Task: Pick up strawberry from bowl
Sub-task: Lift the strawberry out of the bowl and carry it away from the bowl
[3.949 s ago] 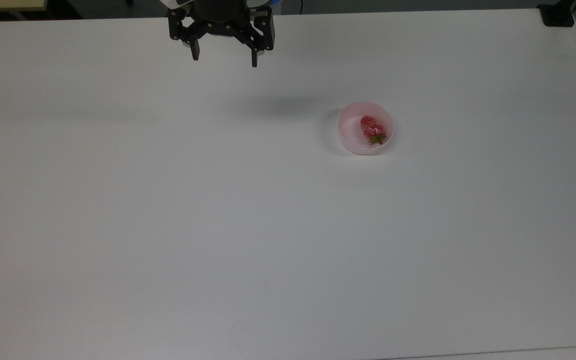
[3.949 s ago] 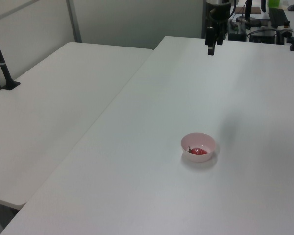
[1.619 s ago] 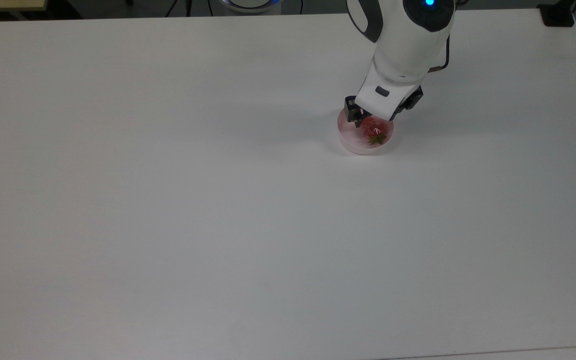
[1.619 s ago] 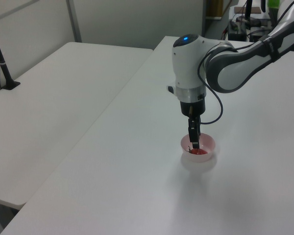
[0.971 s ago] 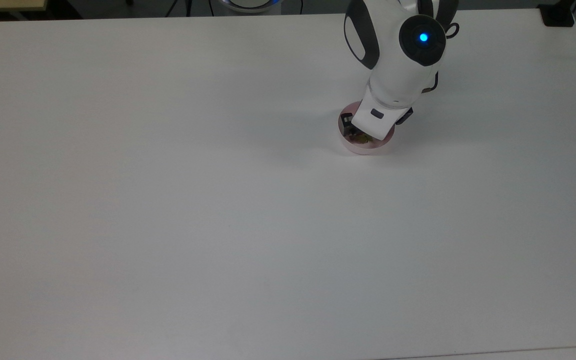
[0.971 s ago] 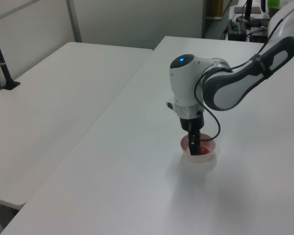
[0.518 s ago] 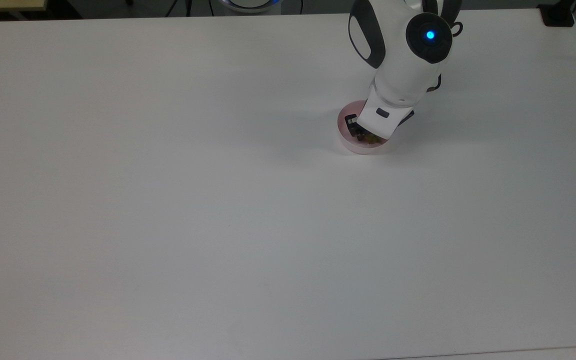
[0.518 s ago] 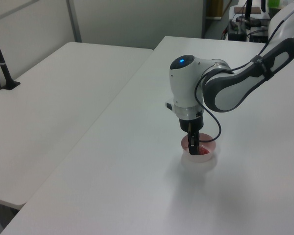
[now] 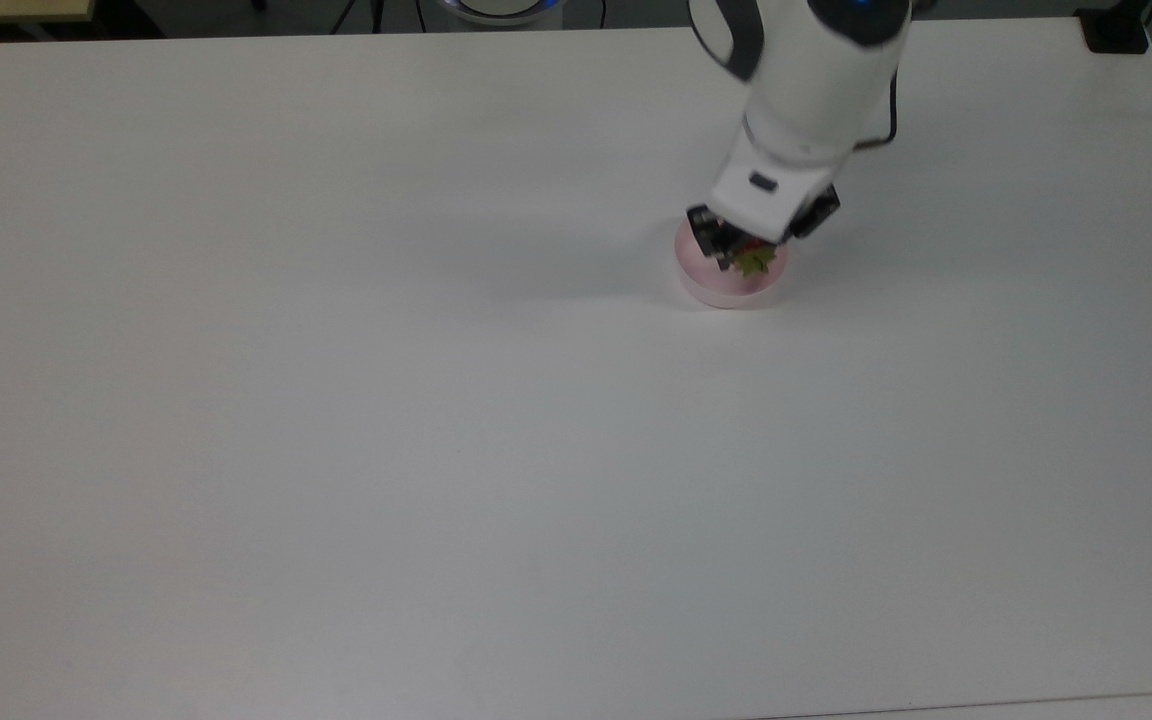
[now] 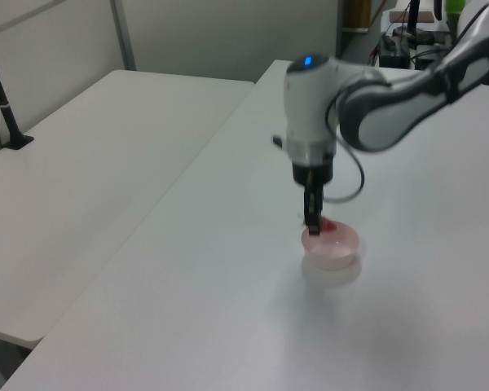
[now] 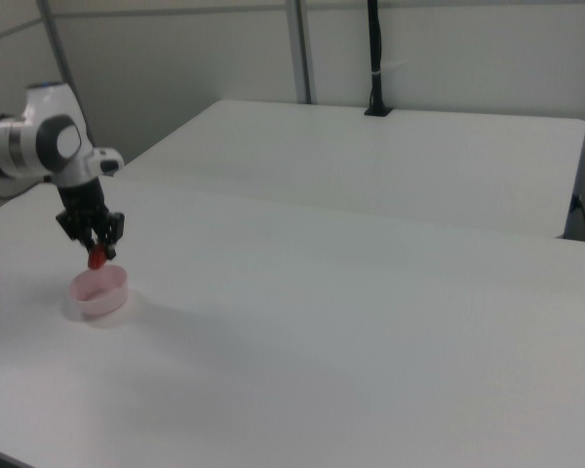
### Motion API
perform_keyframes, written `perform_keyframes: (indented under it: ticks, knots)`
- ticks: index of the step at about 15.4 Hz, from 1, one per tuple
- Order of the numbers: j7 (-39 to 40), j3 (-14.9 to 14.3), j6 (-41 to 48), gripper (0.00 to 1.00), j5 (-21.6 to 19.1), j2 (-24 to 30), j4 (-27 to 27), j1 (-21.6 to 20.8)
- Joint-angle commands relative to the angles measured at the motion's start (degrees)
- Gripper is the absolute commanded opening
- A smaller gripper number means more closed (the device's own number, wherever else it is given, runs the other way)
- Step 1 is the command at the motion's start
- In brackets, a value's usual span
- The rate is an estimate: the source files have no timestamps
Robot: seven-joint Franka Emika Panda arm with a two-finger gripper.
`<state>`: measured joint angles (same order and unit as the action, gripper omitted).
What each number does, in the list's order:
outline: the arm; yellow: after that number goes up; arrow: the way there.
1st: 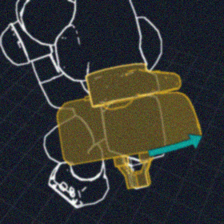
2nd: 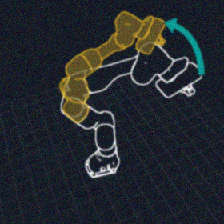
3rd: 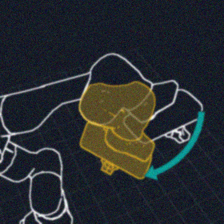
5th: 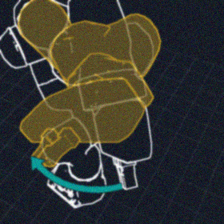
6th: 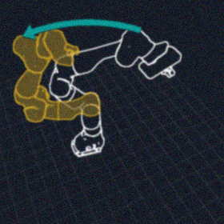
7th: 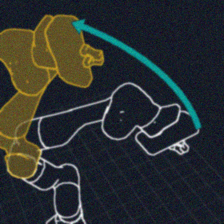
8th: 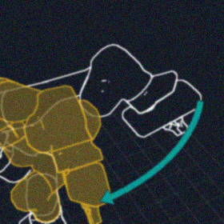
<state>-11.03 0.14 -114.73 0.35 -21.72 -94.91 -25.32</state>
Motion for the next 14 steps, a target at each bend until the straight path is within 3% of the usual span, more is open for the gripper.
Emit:
perform_keyframes:
  ticks: [1,4,7,11,12,14]
  knots:
    - [2.7,-0.5,6.8,0.1,0.0,8.1,-0.2,3.3]
    - [7.1,-1.2,13.3,0.1,0.0,11.8,-0.4,7.6]
    - [16.0,-11.1,16.8,0.1,0.0,13.5,-1.4,7.4]
    - [27.3,-20.9,13.9,0.1,0.9,15.5,-9.7,6.1]
    - [28.2,-22.5,11.3,0.11,1.1,16.5,-13.2,5.5]
    - [28.1,-22.7,4.0,0.11,3.3,19.3,-20.8,5.4]
